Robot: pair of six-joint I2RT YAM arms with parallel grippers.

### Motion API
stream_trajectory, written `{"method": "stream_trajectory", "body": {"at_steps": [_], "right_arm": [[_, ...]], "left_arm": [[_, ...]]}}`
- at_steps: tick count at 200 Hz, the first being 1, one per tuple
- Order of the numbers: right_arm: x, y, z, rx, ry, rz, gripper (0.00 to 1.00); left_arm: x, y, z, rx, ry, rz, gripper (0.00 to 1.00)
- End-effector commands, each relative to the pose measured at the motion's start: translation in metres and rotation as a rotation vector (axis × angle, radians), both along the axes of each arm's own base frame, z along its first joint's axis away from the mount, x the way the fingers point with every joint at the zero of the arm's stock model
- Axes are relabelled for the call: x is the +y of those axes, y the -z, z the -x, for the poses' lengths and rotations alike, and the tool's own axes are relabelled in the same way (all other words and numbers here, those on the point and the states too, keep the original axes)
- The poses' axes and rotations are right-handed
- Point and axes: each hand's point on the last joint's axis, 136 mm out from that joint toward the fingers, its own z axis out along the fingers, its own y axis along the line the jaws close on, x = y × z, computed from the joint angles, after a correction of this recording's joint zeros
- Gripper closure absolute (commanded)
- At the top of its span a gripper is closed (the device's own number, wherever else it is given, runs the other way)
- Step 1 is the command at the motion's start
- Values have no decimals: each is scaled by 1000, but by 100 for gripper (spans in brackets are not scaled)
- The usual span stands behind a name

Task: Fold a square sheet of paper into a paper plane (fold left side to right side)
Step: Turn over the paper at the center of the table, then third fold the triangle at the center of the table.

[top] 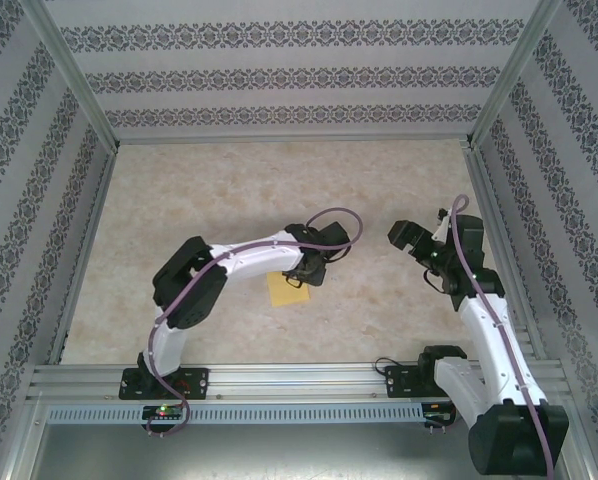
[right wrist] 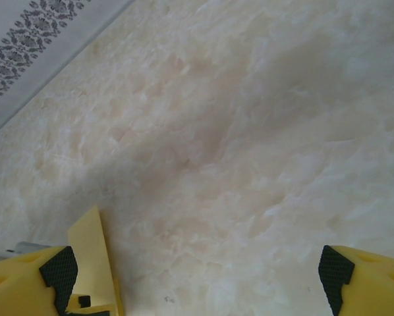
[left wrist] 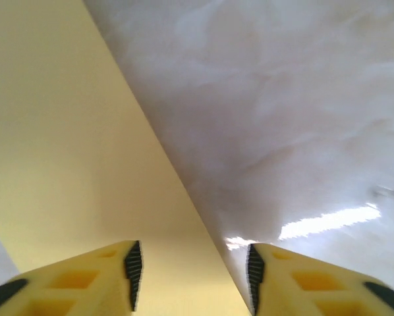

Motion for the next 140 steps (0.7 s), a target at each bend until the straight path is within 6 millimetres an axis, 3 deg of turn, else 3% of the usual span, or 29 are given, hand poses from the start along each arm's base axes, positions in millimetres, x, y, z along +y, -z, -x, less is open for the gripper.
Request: {"method": "stream_trajectory", "body": {"at_steps": [1, 26, 45, 86, 111, 140], "right_arm": [[16, 1, -6, -8, -64, -61, 8], [39, 13, -11, 27, -133, -74, 21], [71, 27, -15, 64, -220, -87, 33], [153, 51, -26, 135, -422, -72, 58], [200, 63, -33, 161, -520, -66, 67], [237, 80, -40, 193, -588, -42, 70]], "left_arm": [[-13, -45, -13, -74, 24, 195, 43], [6, -73, -23, -124, -24, 316, 37], [30, -78, -31, -119, -106, 436, 36], [90, -53, -36, -74, -324, 638, 36], [103, -38, -29, -24, -375, 735, 37], [108, -15, -14, 43, -397, 724, 37]]}}
